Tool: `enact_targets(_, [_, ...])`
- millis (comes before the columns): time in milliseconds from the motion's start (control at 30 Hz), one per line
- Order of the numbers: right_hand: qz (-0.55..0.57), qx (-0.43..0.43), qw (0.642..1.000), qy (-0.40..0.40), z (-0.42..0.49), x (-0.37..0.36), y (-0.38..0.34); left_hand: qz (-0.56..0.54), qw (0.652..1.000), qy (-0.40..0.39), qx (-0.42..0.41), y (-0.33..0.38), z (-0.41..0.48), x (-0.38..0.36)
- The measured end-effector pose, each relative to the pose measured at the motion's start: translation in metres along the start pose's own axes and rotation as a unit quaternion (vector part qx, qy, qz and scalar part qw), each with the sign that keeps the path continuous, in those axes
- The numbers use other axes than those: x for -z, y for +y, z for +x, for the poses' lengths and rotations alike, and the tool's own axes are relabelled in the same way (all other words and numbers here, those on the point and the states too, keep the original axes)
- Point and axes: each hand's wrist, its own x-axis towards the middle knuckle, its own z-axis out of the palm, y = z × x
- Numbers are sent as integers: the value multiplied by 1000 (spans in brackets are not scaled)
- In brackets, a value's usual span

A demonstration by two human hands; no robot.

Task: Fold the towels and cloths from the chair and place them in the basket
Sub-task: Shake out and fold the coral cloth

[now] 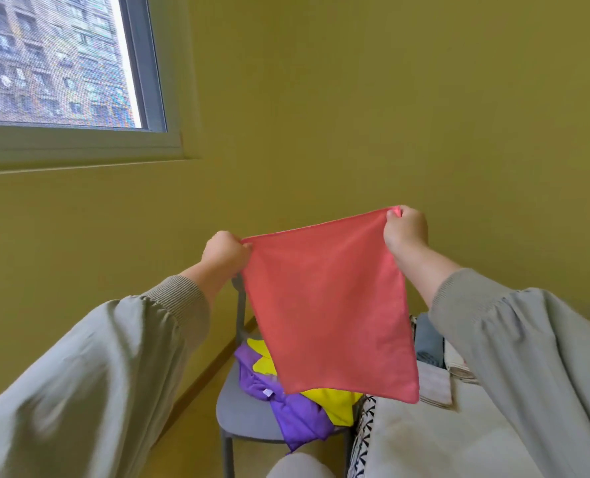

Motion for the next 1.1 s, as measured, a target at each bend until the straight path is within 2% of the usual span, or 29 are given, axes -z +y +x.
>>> enact_targets(67, [-8,7,1000,15,0,17,1,-116,993,8,-11,11,-12,-8])
enact_targets(233, [-45,6,997,63,-1,57,7,-215,976,-6,-25,43,-61,-29])
enact_targets(333, [-62,6,994,94,-9,79,19,-349,934,-49,59,55,-82,-42])
enact_targets(433, [-69,-4,990,123,-18,102,37,-422,881,-150,150,61,-101,-57])
enact_targets(500, [-85,-26,989,117,-20,119,50,-389,879,-226,158,62,-112,-63])
enact_targets(567, [-131,-57,987,79,-13,130,66,-348,882,-270,169,58,-114,-74])
enact_targets(700, [-240,-115,964,-15,2,137,106,-297,905,-249,174,53,-104,-113])
enact_targets(833, [-285,-128,950,-26,11,131,163,-242,926,-243,159,47,-94,-176])
enact_targets(900, [-287,-136,948,-26,19,124,196,-145,959,-217,114,39,-80,-211])
enact_targets(967, [-294,-143,945,-28,27,119,223,-25,983,-180,31,29,-68,-237])
enact_targets(1033, [-307,-147,940,-21,36,114,245,57,986,-154,-38,22,-62,-258])
enact_targets(1100, [-310,-163,936,-21,40,112,261,92,984,-139,-63,13,-56,-277])
